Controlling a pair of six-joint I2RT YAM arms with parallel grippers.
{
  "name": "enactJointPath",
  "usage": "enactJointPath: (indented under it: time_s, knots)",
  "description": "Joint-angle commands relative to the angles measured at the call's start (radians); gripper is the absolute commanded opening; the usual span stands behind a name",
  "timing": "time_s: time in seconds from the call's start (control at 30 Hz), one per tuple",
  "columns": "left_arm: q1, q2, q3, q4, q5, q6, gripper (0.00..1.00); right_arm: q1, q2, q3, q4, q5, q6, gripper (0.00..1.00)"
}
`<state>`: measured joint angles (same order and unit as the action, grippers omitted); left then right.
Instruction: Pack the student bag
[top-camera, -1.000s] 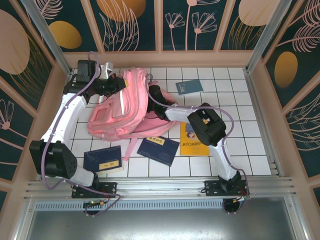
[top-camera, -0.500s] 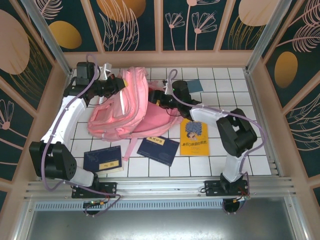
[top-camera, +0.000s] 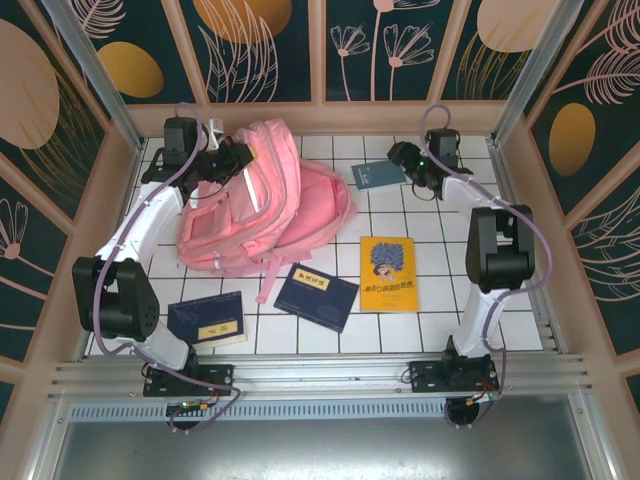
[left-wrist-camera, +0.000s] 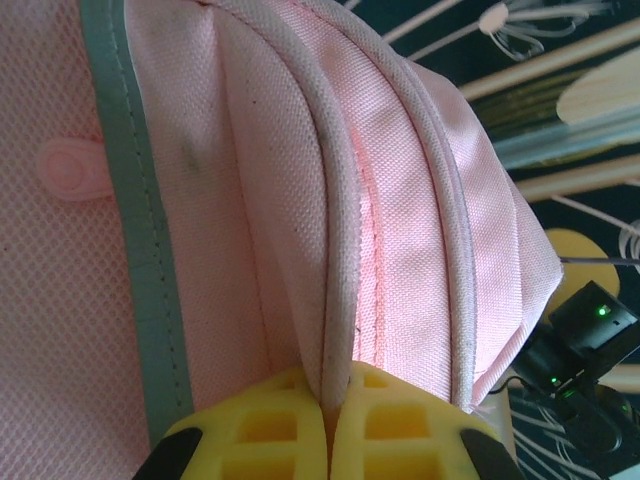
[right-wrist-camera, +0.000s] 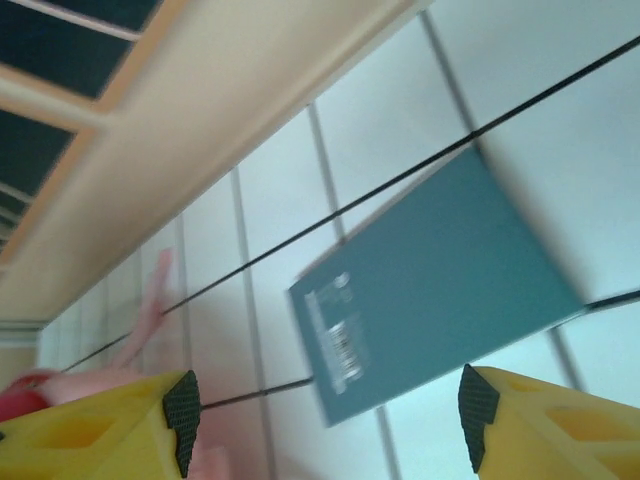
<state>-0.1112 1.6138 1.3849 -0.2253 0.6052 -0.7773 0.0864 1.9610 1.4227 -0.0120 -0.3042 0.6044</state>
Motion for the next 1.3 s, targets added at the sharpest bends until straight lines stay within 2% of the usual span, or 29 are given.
enactJointPath:
  time_s: [0.0,0.23,0.3,0.53,0.73,1.0,1.27]
  knots:
    - [0.01,0.016,0.063,0.129,-0.126,-0.007,0.0,-0.016,0.144,0.19,-0.229,0.052,-0.107,0.72]
    - [0.004,0.186,0.137,0.173,-0.052,-0.07,0.0,-0.045,0.354,0.45,-0.357,-0.001,-0.167,0.76]
    - [-0.001,0.211,0.15,0.175,-0.047,-0.065,0.0,-0.061,0.404,0.502,-0.378,-0.06,-0.162,0.79]
    - [-0.021,0.285,0.208,0.151,-0.045,-0.052,0.0,-0.075,0.518,0.595,-0.404,-0.288,-0.169,0.79]
    - [-0.048,0.334,0.267,0.109,-0.048,-0.032,0.0,-0.065,0.548,0.588,-0.406,-0.445,-0.175,0.78]
    - [-0.071,0.385,0.328,0.06,-0.05,-0.013,0.0,-0.019,0.576,0.618,-0.448,-0.478,-0.216,0.76]
    - [-0.083,0.42,0.364,0.015,-0.048,0.01,0.0,0.031,0.574,0.61,-0.403,-0.552,-0.175,0.75]
